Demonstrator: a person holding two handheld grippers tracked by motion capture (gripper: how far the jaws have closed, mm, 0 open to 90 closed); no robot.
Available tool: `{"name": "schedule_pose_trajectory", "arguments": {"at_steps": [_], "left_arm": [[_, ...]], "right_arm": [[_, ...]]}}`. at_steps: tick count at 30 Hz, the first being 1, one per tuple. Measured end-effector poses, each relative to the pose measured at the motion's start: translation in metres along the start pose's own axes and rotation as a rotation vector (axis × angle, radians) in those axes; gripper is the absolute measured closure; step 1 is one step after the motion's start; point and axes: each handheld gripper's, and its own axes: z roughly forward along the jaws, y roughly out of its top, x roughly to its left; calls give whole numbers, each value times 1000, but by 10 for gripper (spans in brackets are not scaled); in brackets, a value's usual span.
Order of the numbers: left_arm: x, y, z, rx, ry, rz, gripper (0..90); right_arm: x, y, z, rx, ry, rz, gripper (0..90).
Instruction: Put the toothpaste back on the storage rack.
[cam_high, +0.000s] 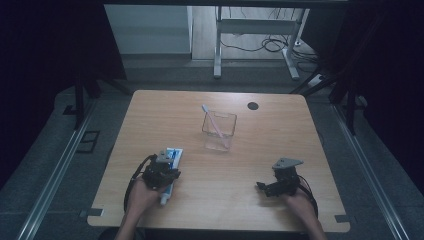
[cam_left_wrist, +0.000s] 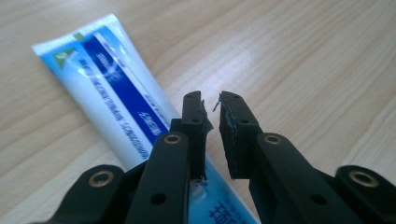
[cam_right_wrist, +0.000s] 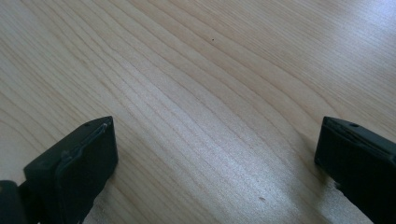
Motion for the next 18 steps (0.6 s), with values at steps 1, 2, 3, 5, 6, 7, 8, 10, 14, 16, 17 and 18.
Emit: {"name": "schedule_pose_trajectory", "arguments": {"at_steps": [1, 2, 3, 5, 6, 7, 8, 10, 14, 16, 17, 18], "left_arm": [[-1, 0, 0, 8, -2, 4, 807], [-1, -1, 0, 15, -6, 13, 809], [-2, -1, 0, 19, -9, 9, 811], [-3, -2, 0, 24, -16, 9, 815], [-3, -3, -1, 25, -14, 11, 815], [-4, -4, -2, 25, -15, 12, 815], [-5, -5, -2, 26, -17, 10, 815], [-6, -6, -4, 28, -15, 14, 815], [-5, -10, -8, 29, -11, 16, 813], [-4, -12, -10, 33, -4, 16, 816], [-3, -12, -11, 36, -2, 18, 817], [-2, -13, -12, 38, 0, 21, 817]], "right_arm": [[0, 0, 0, 0, 0, 0, 0], [0, 0, 0, 1, 0, 1, 0], [0, 0, 0, 0, 0, 1, 0], [0, 0, 0, 1, 0, 1, 0], [0, 0, 0, 0, 0, 1, 0], [0, 0, 0, 0, 0, 1, 0], [0, 0, 0, 1, 0, 1, 0], [0, 0, 0, 0, 0, 0, 0], [0, 0, 0, 0, 0, 0, 0], [0, 0, 0, 0, 0, 1, 0], [0, 0, 0, 0, 0, 0, 0], [0, 0, 0, 0, 1, 0, 0]]}}
